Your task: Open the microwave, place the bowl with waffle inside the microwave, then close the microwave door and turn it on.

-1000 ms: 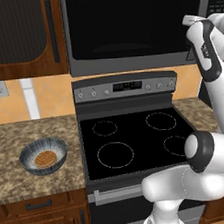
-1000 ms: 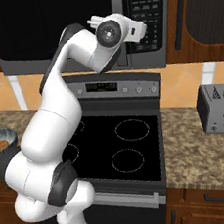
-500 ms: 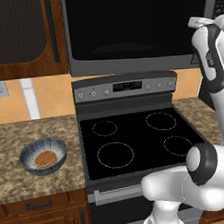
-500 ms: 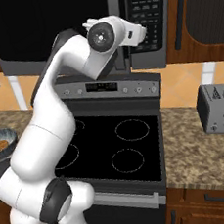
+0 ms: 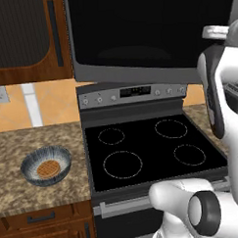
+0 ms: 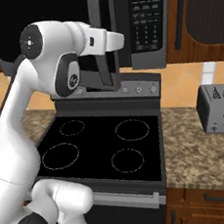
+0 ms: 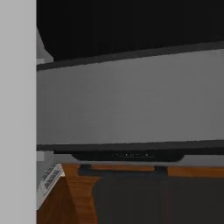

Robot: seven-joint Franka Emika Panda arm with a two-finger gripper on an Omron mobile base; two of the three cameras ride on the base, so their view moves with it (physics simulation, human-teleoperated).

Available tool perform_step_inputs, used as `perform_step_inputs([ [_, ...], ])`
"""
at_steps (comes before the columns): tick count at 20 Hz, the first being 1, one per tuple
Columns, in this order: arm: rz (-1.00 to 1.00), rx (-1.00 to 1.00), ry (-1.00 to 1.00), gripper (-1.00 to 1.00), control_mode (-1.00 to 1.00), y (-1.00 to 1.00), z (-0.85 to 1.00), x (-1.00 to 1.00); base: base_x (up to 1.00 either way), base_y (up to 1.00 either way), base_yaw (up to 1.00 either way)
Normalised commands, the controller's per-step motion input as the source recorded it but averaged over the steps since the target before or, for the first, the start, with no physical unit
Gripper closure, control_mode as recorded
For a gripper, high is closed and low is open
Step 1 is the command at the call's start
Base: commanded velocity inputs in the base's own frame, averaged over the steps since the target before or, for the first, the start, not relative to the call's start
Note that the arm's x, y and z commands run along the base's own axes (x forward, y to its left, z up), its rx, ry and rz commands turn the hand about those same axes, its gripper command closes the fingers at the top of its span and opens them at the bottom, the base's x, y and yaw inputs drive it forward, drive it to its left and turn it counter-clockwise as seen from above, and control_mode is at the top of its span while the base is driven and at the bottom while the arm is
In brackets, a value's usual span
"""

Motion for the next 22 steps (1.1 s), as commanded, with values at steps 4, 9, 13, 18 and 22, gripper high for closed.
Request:
perform_step_inputs([
  [4,-0.23,-0.23,-0.03,1.0,-1.0,0.81,-0.29,-1.0,0.0,0.0,0.0],
  [9,-0.24,-0.24,-0.29,1.0,-1.0,0.99,-0.49,-1.0,0.0,0.0,0.0],
  [13,-0.32,-0.19,-0.15,1.0,-1.0,1.0,-0.34,-0.97,0.0,0.0,0.0],
  [18,-0.35,-0.15,0.06,-1.0,-1.0,0.86,-0.11,-0.28,0.0,0.0,0.0],
  [22,-0.12,-0.01,0.01,-1.0,-1.0,0.25,-0.33,0.19,0.0,0.0,0.0],
])
